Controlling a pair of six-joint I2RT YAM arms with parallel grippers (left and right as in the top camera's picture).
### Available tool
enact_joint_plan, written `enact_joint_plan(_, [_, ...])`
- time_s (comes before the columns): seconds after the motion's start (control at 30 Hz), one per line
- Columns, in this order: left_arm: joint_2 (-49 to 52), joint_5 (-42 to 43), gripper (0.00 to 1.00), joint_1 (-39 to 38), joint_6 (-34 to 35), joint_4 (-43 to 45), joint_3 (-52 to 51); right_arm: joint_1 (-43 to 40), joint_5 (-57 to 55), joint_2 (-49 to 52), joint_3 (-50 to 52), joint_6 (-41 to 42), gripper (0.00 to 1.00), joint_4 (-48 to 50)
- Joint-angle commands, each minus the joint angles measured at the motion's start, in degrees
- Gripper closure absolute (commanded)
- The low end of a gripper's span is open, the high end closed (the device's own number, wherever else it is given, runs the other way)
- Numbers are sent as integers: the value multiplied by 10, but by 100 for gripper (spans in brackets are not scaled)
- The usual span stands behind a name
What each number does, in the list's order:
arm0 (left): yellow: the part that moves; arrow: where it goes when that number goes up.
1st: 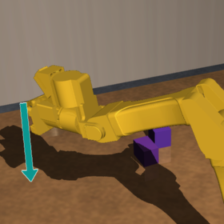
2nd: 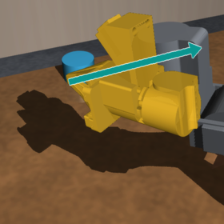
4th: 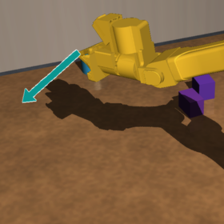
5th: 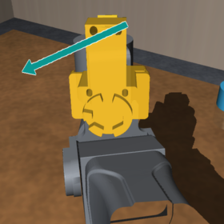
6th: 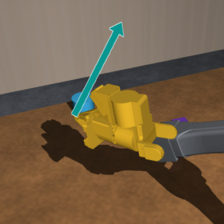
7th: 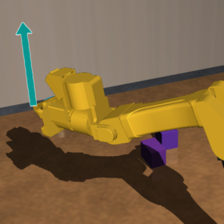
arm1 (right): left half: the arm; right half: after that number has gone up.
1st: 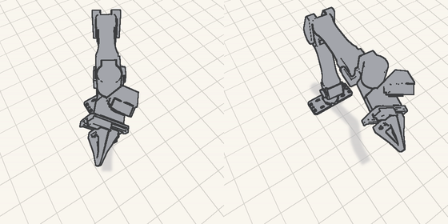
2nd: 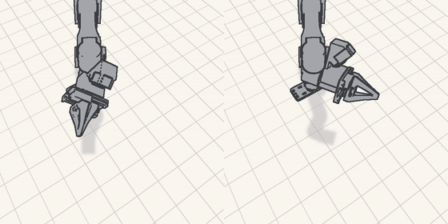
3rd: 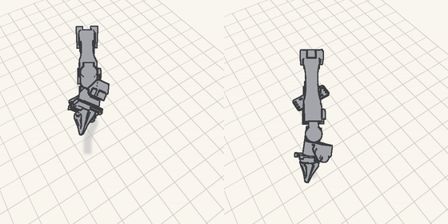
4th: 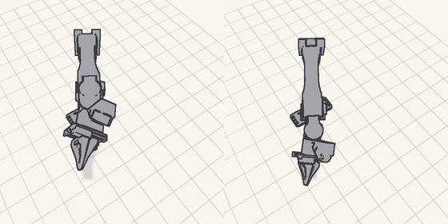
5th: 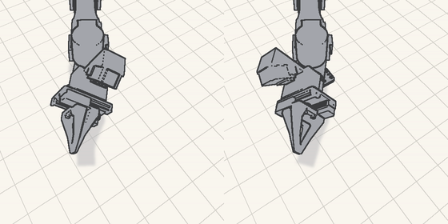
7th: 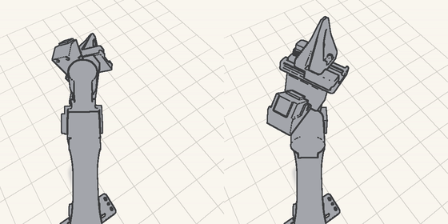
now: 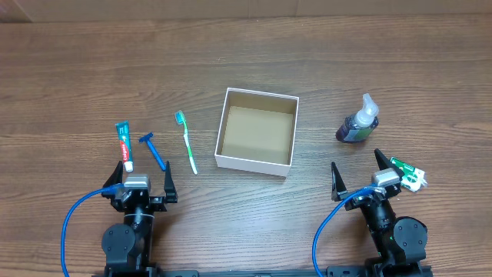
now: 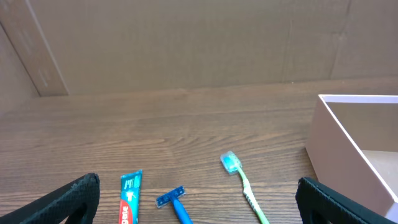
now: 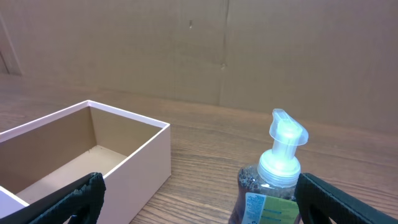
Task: Pack container
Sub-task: 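Move the right gripper toward the clear soap pump bottle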
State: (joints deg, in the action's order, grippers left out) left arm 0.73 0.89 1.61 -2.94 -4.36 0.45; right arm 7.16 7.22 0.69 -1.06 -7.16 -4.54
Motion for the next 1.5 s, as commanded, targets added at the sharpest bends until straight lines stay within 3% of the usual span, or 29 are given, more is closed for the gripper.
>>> enact_joint_plan(0.0, [-5, 2, 0, 3, 8, -1, -2, 3, -3, -5, 6, -2, 0, 4])
enact_joint_plan(1.03, [-5, 3, 0, 3, 8, 0, -2, 3, 3, -5, 6, -1, 0, 4])
enact_joint_plan(1.17, [-5, 5, 0, 3, 9, 0, -2, 3, 8, -5, 6, 75, 0, 6])
enact_joint_plan(1.3, [-5, 36, 0, 3, 78, -8, 8, 3, -1, -5, -2, 146, 0, -2])
enact_joint_plan(1.47, [-2, 31, 0, 3, 122, -108, 98, 3, -21, 3, -69, 179, 0, -65])
